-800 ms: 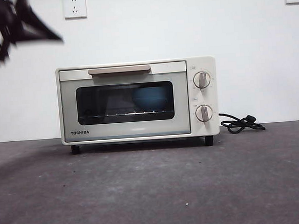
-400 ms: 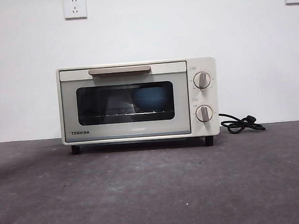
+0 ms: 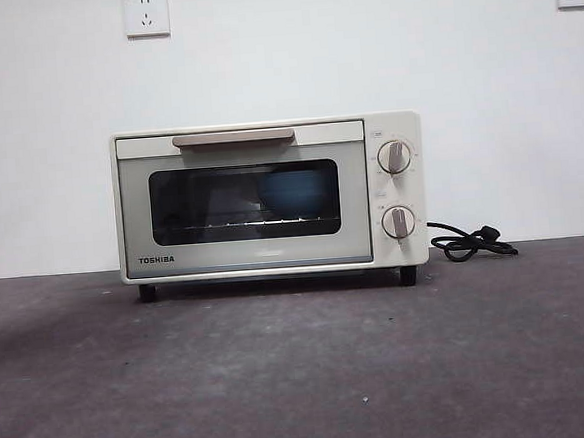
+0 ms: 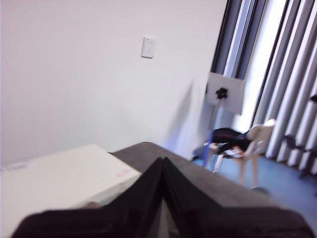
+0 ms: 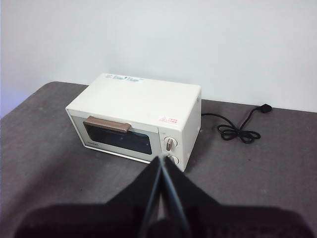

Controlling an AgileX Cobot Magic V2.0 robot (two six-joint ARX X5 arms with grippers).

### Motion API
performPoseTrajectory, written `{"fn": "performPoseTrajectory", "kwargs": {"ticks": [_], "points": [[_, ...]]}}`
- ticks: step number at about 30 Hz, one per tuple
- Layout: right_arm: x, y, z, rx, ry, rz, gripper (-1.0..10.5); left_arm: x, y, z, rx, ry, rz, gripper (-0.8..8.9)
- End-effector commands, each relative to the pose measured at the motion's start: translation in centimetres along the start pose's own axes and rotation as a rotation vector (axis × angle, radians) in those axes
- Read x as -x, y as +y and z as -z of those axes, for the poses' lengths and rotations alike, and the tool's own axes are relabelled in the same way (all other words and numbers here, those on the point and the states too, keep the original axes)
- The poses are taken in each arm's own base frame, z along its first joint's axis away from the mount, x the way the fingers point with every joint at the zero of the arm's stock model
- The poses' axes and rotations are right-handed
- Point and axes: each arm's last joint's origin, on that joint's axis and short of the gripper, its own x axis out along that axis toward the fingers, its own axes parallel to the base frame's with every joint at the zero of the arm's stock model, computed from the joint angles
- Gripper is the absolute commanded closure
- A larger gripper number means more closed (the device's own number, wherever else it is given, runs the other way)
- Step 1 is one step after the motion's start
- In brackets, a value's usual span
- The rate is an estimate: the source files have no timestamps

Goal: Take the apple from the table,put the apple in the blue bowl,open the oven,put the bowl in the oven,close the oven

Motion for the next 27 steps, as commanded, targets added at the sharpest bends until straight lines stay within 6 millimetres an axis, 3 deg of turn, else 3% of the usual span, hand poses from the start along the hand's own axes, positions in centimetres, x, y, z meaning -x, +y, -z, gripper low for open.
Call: {"fn": "performPoseTrajectory", "kwargs": {"ticks": [1, 6, 13, 18, 22, 27], "points": [[-0.5, 0.1, 0.1, 0.008, 0.032, 0.003, 9.5, -0.2, 0.4, 0.8, -0.207, 0.051, -0.070, 8.17], [-1.3, 0.4, -0.1, 0.013, 0.050, 0.005, 9.5, -0.2, 2.0, 4.8, -0.277, 0.192, -0.385, 8.17], [-3.0, 0.9, -0.4, 0.025, 0.089, 0.011, 9.5, 2.1, 2.6, 16.0, -0.312, 0.121, -0.524, 8.17], [-4.3, 1.3, -0.6, 0.034, 0.120, 0.014, 9.5, 3.6, 2.8, 22.4, -0.316, 0.136, -0.601, 8.17], [-5.9, 1.8, -0.8, 0.045, 0.157, 0.019, 9.5, 4.3, 3.1, 26.0, -0.297, 0.150, -0.677, 8.17], [-7.9, 2.4, -0.9, 0.058, 0.204, 0.025, 9.5, 4.8, 3.2, 28.2, -0.268, 0.122, -0.698, 8.17]]}}
